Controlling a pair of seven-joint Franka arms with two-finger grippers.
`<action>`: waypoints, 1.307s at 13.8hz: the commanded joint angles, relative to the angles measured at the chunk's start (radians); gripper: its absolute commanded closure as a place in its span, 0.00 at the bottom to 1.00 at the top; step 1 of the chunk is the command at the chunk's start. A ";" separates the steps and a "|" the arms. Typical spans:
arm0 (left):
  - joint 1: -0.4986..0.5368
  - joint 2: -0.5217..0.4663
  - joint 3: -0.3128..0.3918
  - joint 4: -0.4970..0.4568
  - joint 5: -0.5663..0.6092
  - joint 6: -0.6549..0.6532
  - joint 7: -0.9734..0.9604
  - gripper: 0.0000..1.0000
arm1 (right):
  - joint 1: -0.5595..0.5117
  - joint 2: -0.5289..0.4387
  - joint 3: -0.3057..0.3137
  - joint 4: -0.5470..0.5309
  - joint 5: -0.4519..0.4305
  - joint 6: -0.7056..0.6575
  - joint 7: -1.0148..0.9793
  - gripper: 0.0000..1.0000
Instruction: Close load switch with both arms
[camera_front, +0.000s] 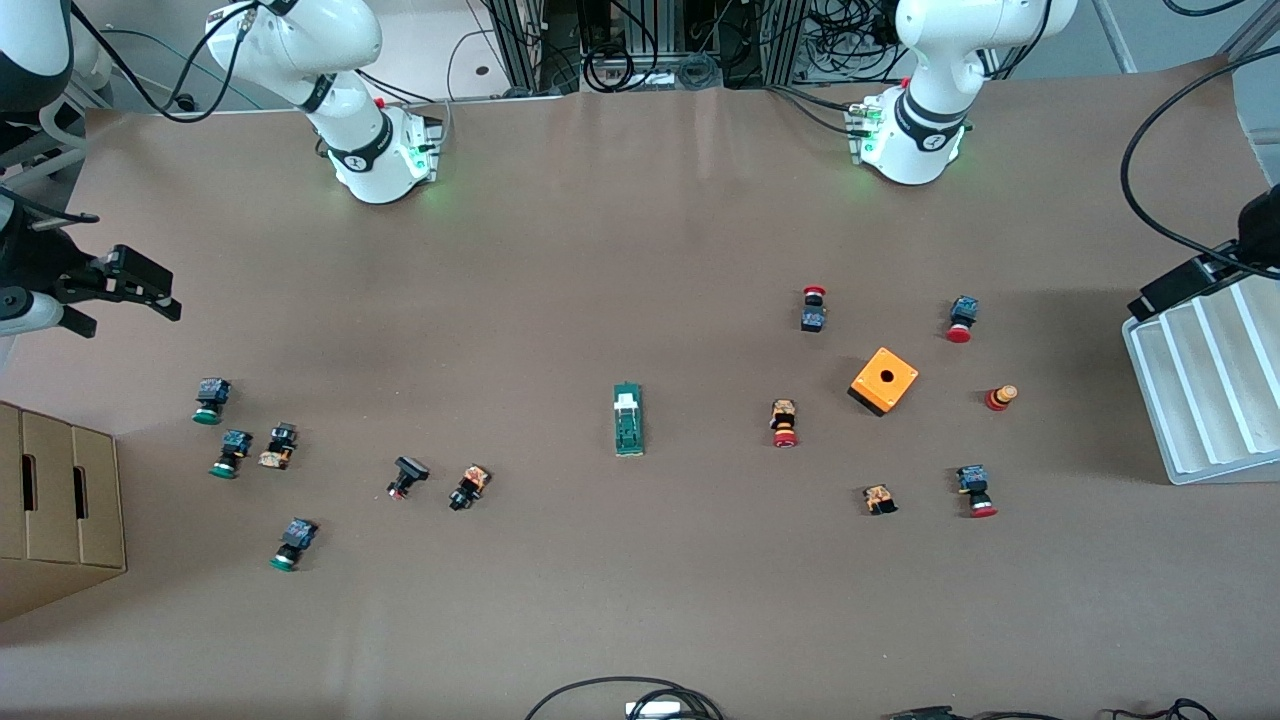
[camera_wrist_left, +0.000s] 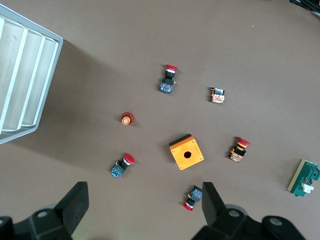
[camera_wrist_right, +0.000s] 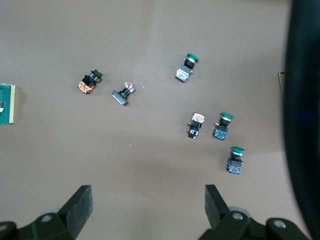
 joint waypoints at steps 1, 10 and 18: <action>-0.008 -0.002 -0.002 0.007 0.030 -0.002 0.000 0.00 | 0.005 -0.005 -0.005 -0.008 -0.023 0.050 -0.043 0.00; -0.005 -0.001 -0.008 0.010 0.046 -0.001 0.089 0.00 | 0.008 0.002 -0.005 0.007 -0.016 0.026 -0.050 0.00; -0.007 0.028 -0.031 0.012 0.029 -0.001 0.071 0.00 | 0.007 -0.001 -0.005 0.009 -0.014 0.012 -0.050 0.00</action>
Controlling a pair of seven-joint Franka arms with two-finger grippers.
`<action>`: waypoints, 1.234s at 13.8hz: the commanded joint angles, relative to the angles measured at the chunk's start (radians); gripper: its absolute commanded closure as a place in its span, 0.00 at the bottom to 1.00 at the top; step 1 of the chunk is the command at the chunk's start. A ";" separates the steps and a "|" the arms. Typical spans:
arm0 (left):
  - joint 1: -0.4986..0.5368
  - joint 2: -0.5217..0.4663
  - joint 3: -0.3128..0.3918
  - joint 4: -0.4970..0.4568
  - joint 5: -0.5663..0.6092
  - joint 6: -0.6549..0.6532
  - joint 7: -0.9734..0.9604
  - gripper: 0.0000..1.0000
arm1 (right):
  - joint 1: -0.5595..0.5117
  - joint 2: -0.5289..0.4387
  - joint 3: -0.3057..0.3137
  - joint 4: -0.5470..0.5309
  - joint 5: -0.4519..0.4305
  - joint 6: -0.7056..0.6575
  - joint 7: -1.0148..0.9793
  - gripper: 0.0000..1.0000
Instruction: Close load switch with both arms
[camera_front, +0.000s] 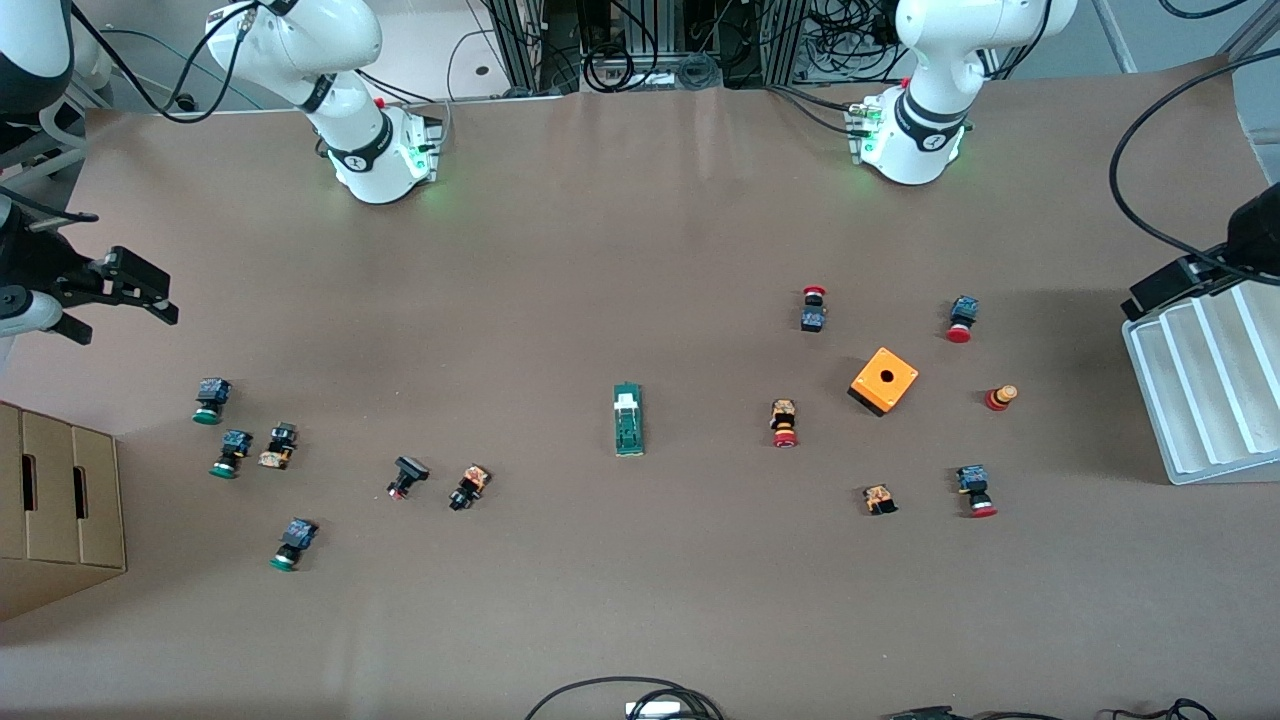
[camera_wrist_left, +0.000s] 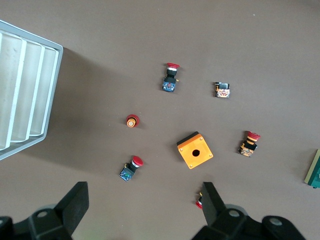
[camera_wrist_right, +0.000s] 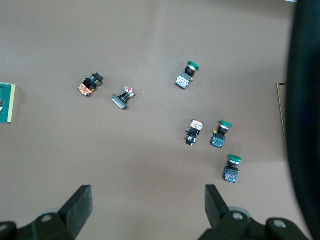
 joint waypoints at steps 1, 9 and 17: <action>-0.007 0.008 -0.013 0.015 -0.007 -0.001 0.006 0.00 | 0.007 0.000 -0.004 0.008 -0.014 -0.013 -0.008 0.00; -0.007 0.000 -0.215 0.074 0.000 -0.010 0.012 0.00 | 0.005 0.003 -0.007 0.010 -0.014 -0.013 -0.008 0.00; -0.007 -0.046 -0.426 0.075 0.007 0.012 -0.107 0.00 | 0.005 0.003 -0.007 0.010 -0.014 -0.013 -0.008 0.00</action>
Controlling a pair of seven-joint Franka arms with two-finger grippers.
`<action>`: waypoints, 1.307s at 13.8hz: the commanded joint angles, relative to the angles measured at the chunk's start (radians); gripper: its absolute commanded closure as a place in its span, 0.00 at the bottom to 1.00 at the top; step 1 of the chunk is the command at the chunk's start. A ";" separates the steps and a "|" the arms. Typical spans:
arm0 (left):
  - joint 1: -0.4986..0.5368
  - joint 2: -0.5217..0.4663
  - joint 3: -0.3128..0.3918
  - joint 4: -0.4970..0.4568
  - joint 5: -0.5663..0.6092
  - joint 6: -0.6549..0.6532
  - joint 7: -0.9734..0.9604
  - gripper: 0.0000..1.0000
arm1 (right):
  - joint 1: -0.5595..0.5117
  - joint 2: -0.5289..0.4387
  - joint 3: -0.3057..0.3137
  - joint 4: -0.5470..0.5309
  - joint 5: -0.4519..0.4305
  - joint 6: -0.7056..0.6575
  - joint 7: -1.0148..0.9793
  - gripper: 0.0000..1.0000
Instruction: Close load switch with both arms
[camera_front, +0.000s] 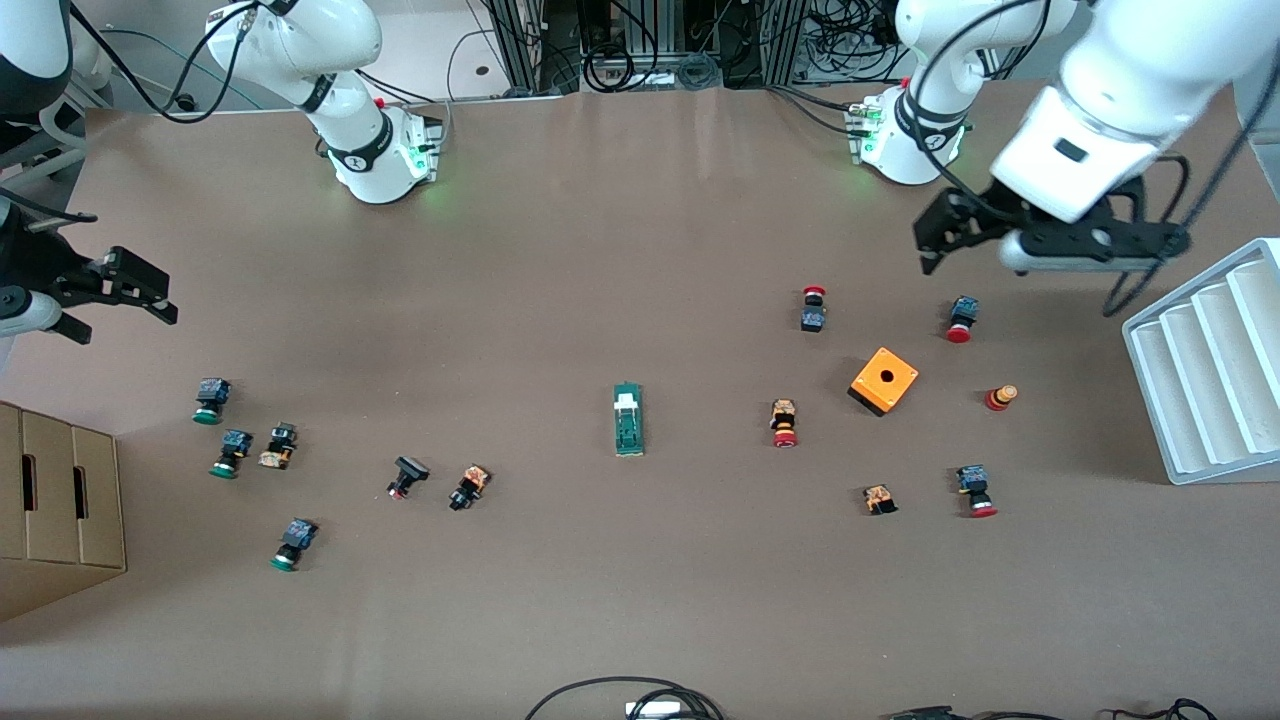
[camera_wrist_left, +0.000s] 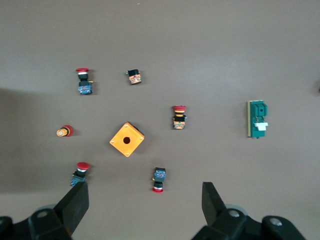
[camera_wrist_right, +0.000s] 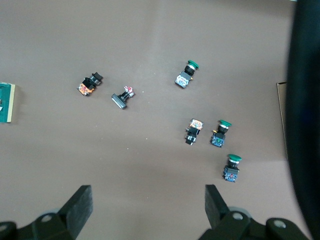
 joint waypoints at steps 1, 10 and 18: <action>0.006 -0.017 -0.063 0.004 0.008 0.012 -0.047 0.00 | 0.006 0.002 -0.005 0.010 -0.014 -0.011 -0.008 0.00; 0.006 -0.011 -0.229 -0.025 0.126 0.126 -0.249 0.00 | 0.006 0.002 -0.005 0.010 -0.014 -0.011 -0.008 0.00; -0.109 -0.026 -0.283 -0.074 0.247 0.152 -0.498 0.00 | 0.006 0.002 -0.005 0.010 -0.014 -0.011 -0.008 0.00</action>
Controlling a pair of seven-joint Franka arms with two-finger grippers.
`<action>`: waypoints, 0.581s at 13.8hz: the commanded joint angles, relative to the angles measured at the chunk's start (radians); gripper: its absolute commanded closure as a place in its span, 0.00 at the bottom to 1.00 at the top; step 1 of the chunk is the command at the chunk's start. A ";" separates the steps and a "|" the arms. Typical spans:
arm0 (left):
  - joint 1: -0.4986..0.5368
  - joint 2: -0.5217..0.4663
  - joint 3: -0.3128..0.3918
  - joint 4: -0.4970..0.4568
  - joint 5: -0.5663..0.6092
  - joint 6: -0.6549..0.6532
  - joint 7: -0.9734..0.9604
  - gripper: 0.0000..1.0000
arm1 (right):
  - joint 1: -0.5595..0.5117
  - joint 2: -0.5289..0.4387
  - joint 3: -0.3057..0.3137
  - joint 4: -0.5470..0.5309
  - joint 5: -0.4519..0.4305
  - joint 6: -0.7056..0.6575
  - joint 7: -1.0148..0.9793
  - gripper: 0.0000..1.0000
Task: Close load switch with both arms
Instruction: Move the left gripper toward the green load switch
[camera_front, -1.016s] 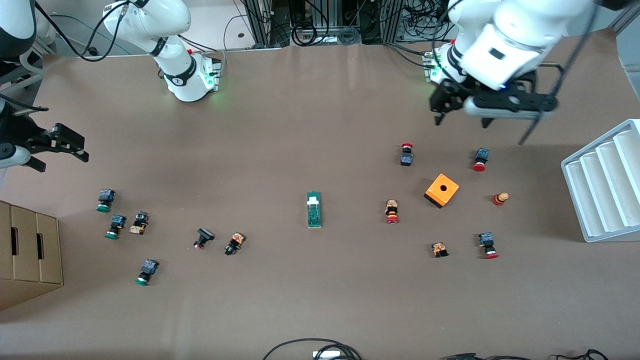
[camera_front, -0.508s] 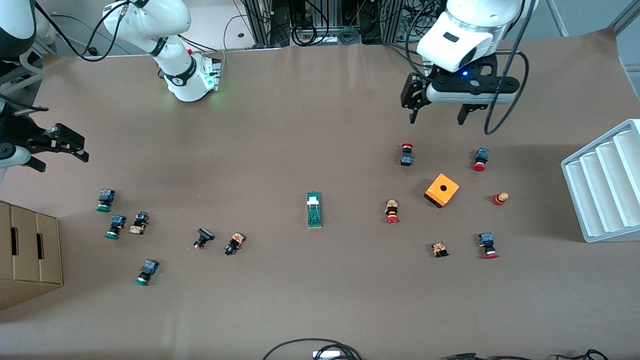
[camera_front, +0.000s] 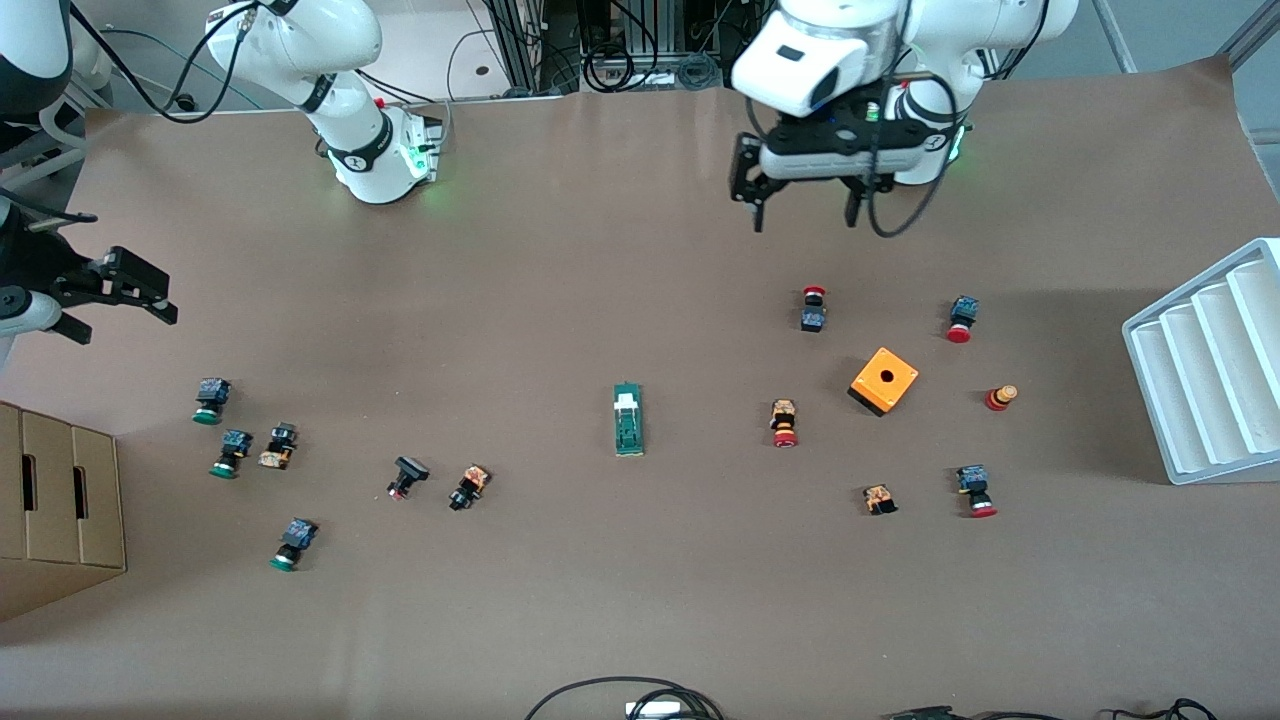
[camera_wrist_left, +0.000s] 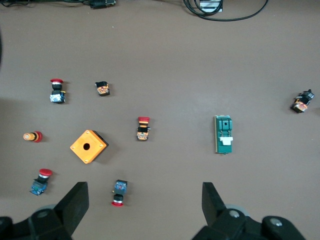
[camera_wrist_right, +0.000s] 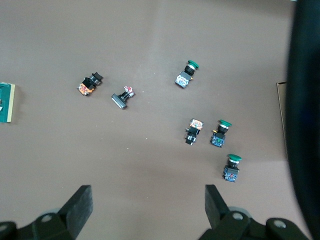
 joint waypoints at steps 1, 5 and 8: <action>-0.058 -0.021 0.003 -0.043 0.070 0.036 -0.094 0.00 | 0.006 0.002 -0.005 0.010 -0.014 -0.011 -0.008 0.00; -0.167 -0.020 0.003 -0.163 0.208 0.156 -0.321 0.00 | 0.006 0.002 -0.005 0.010 -0.014 -0.010 -0.008 0.00; -0.215 -0.003 0.003 -0.188 0.289 0.161 -0.419 0.00 | 0.006 0.002 -0.005 0.010 -0.014 -0.011 -0.008 0.00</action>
